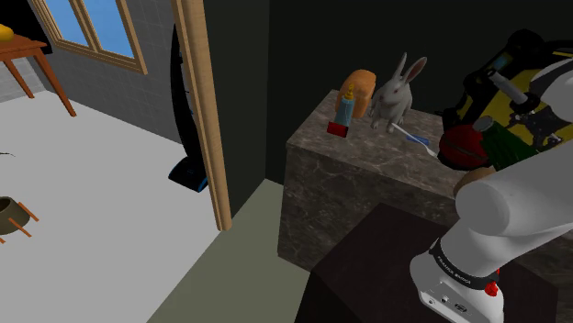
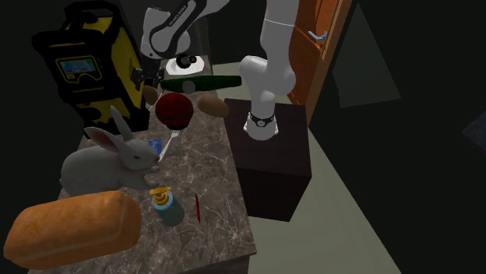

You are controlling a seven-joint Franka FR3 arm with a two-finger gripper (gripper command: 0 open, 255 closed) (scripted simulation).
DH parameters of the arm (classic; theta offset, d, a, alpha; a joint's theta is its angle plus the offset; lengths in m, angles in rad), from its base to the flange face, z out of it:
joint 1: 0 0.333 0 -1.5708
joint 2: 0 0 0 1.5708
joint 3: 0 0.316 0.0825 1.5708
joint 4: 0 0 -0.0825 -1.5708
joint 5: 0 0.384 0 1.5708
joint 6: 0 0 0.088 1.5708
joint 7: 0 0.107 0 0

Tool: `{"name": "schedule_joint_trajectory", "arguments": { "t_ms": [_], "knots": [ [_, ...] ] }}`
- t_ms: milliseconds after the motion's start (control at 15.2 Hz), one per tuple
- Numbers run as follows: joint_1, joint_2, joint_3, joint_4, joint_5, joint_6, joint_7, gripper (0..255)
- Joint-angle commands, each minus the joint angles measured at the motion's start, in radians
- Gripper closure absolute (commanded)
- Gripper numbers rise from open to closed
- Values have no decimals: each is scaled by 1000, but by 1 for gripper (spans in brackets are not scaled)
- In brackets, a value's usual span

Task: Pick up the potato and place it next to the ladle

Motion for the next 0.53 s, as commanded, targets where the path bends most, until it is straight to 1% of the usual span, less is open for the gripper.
{"name": "schedule_joint_trajectory", "arguments": {
  "t_ms": [0,66,264,462],
  "knots": [
    [18,74,1,0,7,46,8,255],
    [-42,33,52,-47,-53,57,53,255],
    [-112,5,123,-33,-87,13,84,255],
    [-149,-26,161,-16,-128,-32,121,255]
  ]
}}
